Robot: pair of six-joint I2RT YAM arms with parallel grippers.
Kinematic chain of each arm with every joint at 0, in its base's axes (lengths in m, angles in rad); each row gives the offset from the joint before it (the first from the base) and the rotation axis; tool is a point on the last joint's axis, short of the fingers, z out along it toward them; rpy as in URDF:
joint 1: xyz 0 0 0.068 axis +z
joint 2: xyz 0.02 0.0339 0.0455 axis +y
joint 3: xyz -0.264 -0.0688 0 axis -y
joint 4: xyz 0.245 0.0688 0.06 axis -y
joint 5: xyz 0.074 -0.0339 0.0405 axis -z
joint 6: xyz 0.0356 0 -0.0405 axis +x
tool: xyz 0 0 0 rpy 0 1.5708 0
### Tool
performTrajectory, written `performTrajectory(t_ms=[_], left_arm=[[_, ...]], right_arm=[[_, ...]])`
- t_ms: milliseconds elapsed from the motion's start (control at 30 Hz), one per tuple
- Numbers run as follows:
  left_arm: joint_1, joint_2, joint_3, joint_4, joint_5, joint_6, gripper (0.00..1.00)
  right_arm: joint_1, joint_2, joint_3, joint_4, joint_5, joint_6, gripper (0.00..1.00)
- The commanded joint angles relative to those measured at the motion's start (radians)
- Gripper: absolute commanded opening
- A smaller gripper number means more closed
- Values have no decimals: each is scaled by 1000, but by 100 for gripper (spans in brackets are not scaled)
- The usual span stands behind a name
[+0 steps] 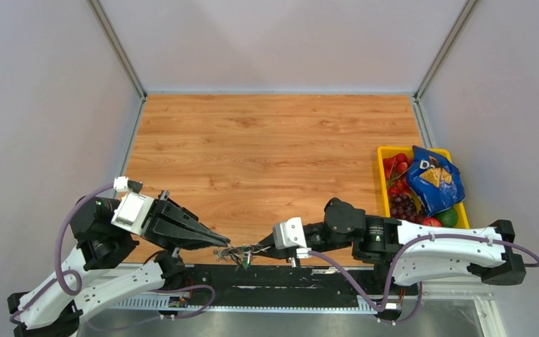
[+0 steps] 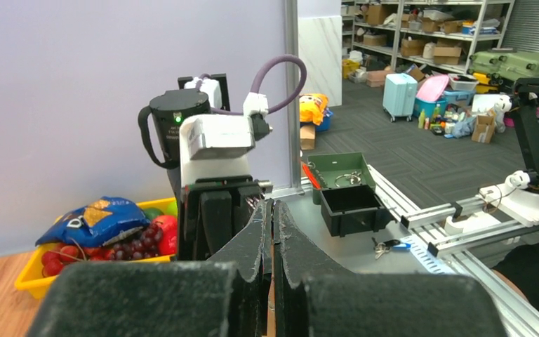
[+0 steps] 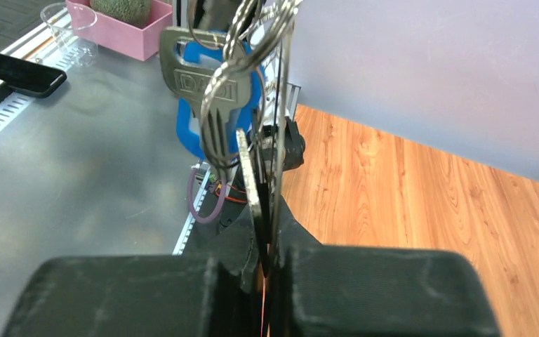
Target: Put the keys on the keyring
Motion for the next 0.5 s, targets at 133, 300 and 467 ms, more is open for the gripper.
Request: performTrajectory(t_ms=[133,300,467], left_arm=[[-2,-81,45,-108,-156,120,5],[-2,-108,48,-218,-259,179,25],[-1,-118,42,-306,-355,204,55]], right_arm=[[0,-144,-23,46,-15,62,0],[0,-120,44,-89,30,132,0],[-1,-70,110,-217,63,177,0]])
